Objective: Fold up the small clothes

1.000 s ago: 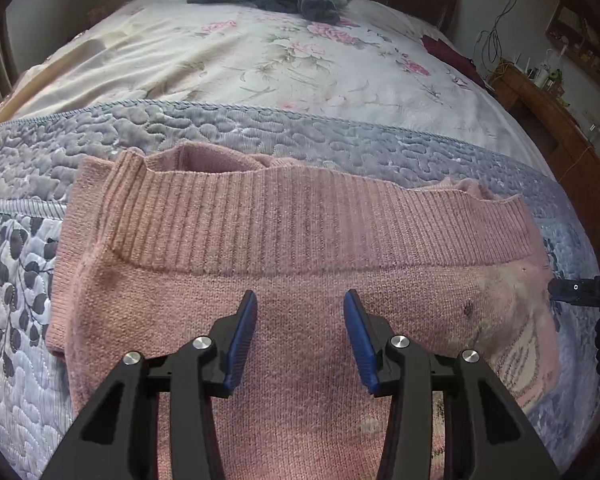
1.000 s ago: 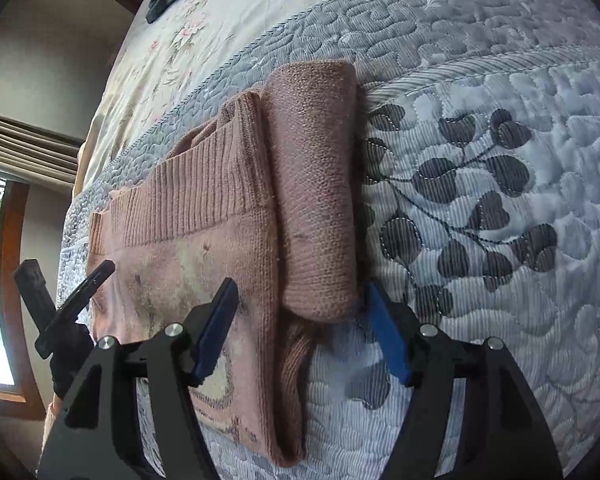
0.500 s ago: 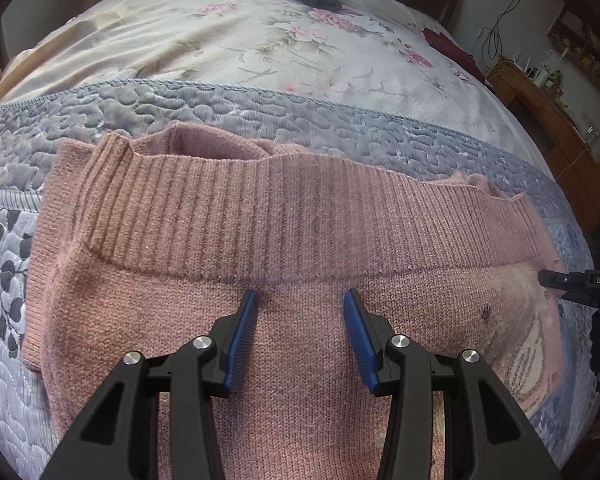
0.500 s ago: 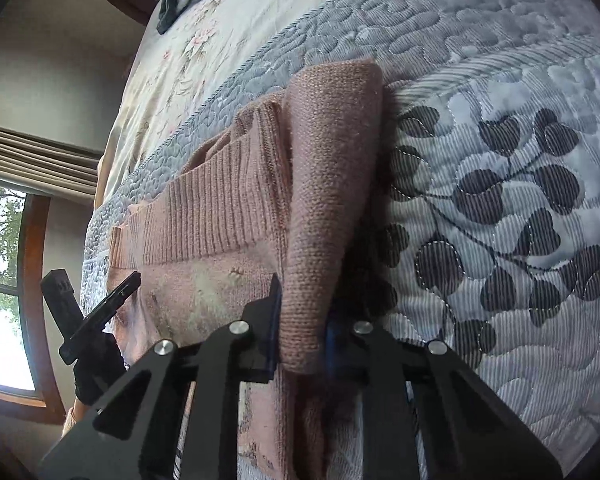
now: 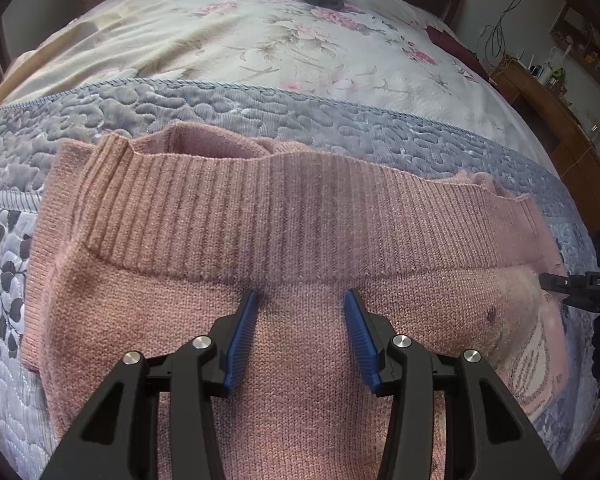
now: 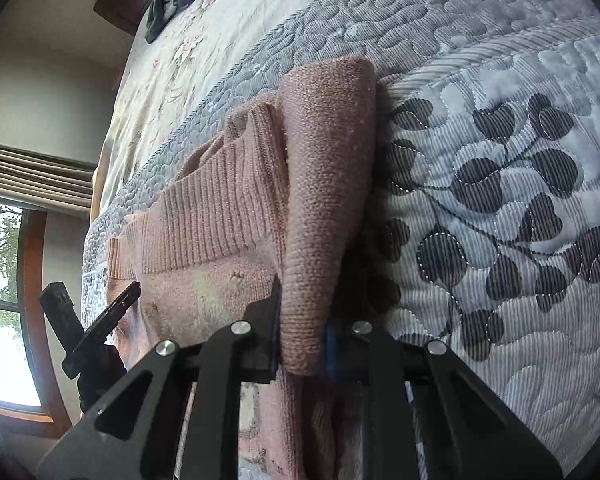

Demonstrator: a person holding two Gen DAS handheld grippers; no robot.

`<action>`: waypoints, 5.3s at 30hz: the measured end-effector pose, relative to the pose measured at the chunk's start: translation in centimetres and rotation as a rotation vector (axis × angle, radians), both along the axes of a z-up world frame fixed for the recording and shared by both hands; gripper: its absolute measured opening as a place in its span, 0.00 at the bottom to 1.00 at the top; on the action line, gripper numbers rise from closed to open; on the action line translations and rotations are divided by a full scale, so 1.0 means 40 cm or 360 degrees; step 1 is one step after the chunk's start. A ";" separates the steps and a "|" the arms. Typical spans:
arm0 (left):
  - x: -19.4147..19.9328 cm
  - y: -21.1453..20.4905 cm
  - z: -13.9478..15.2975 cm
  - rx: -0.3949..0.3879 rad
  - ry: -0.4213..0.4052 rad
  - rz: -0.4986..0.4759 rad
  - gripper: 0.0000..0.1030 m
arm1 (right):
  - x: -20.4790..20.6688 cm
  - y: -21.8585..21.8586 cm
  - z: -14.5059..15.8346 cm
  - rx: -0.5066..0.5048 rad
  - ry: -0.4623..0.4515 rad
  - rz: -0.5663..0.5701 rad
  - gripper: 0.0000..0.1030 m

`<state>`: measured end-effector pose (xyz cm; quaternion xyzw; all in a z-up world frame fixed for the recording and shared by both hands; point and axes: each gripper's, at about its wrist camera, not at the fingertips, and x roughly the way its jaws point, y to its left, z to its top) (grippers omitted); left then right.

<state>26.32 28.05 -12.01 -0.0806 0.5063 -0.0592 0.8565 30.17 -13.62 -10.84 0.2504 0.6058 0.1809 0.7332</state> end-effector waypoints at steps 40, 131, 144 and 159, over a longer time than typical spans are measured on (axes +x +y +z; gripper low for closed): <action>-0.047 0.093 0.058 -0.0957 0.0061 0.0117 0.51 | -0.042 0.410 0.265 0.0034 -0.0084 0.0575 0.43; -0.363 0.431 0.000 -0.0837 0.0049 0.0276 0.08 | -0.287 0.584 0.031 0.0129 0.0062 0.0675 0.53; -0.333 0.412 -0.032 -0.0773 0.0101 0.0259 0.16 | -0.328 0.569 -0.022 0.0076 0.0116 0.0623 0.21; -0.246 0.475 0.070 -0.0727 -0.0011 0.0387 0.64 | -0.238 0.555 0.131 0.0056 -0.0135 0.0648 0.49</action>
